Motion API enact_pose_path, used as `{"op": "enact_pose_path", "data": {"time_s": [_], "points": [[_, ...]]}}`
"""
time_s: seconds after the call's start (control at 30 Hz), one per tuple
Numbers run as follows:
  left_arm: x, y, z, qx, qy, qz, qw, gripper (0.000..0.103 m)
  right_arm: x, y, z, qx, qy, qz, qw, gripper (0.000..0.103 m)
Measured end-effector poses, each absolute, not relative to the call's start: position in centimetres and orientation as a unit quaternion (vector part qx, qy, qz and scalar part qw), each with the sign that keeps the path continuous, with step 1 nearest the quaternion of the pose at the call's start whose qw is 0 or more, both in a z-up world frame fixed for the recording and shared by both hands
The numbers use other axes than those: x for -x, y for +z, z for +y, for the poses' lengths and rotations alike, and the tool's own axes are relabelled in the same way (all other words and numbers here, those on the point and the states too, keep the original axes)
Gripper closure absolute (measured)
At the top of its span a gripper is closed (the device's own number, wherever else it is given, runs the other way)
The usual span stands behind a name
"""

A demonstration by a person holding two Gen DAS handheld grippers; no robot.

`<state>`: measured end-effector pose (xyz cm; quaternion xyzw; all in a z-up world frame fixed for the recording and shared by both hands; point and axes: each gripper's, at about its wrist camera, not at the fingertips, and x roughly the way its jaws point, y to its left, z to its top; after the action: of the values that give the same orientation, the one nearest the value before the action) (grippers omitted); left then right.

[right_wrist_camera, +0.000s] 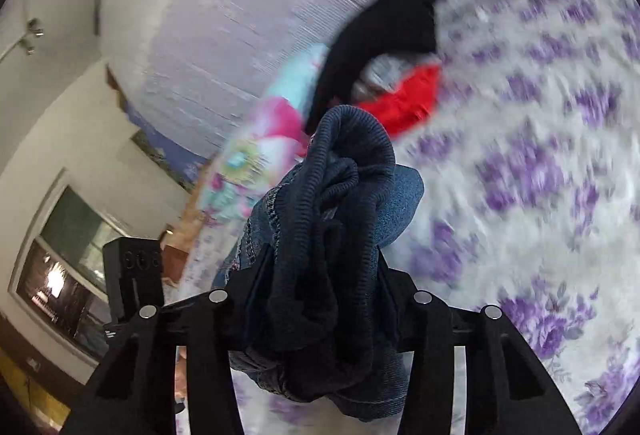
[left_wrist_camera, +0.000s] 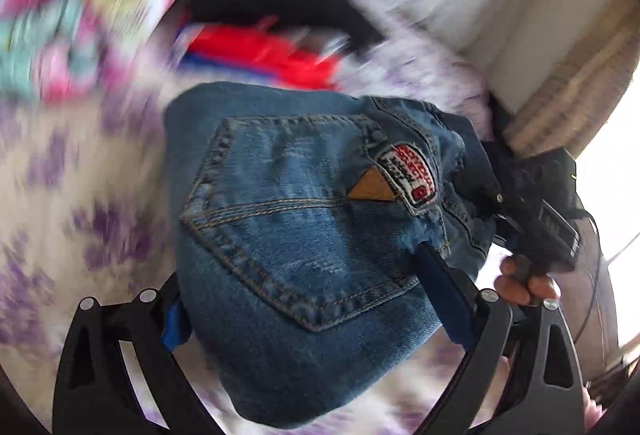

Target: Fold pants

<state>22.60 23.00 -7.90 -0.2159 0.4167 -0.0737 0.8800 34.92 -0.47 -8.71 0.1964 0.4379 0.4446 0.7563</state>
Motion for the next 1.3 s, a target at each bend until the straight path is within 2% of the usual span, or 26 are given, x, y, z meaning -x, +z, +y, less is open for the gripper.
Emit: {"op": "enact_pose_path", "data": {"time_s": [0.03, 0.07, 0.1, 0.13, 0.23, 0.3, 0.47, 0.67, 0.87, 1.3], "points": [[-22.7, -9.3, 23.3, 0.216, -0.074, 0.418, 0.879, 0.008, -35.0, -10.2, -0.7, -0.204, 0.431, 0.437, 0.763, 0.043], [-22.1, -8.4, 22.5, 0.178, -0.072, 0.396, 0.898, 0.007, -35.0, -10.2, -1.4, -0.235, 0.446, 0.434, 0.747, 0.040], [-21.8, -7.6, 22.0, 0.158, -0.066, 0.396, 0.902, 0.009, -34.8, -9.4, -1.8, -0.232, 0.443, 0.435, 0.749, 0.027], [-21.3, -6.8, 21.5, 0.146, -0.060, 0.395, 0.905, 0.009, -34.1, -8.2, -2.3, -0.216, 0.427, 0.428, 0.767, 0.021], [-19.3, -5.2, 21.0, 0.142, -0.015, 0.380, 0.914, 0.009, -30.7, -5.6, -3.8, -0.173, 0.385, 0.383, 0.821, 0.016], [-17.2, -3.6, 19.9, 0.114, 0.022, 0.361, 0.925, 0.006, -28.2, -4.2, -4.0, -0.146, 0.356, 0.366, 0.847, 0.008], [-11.2, -1.4, 16.1, 0.038, 0.088, 0.299, 0.949, 0.005, -21.2, -3.0, -3.2, -0.083, 0.327, 0.314, 0.887, 0.004], [-6.9, -4.1, 14.2, 0.042, 0.108, 0.320, 0.940, 0.005, -16.5, -4.6, -1.5, 0.006, 0.309, 0.327, 0.893, 0.004], [-4.8, -4.2, 14.3, 0.047, 0.133, 0.295, 0.945, 0.005, -15.2, -5.5, -0.9, 0.036, 0.290, 0.325, 0.899, 0.004], [-4.1, -4.7, 15.0, 0.062, 0.120, 0.293, 0.946, 0.005, -14.8, -5.8, -0.8, 0.052, 0.280, 0.324, 0.902, 0.004]]}}
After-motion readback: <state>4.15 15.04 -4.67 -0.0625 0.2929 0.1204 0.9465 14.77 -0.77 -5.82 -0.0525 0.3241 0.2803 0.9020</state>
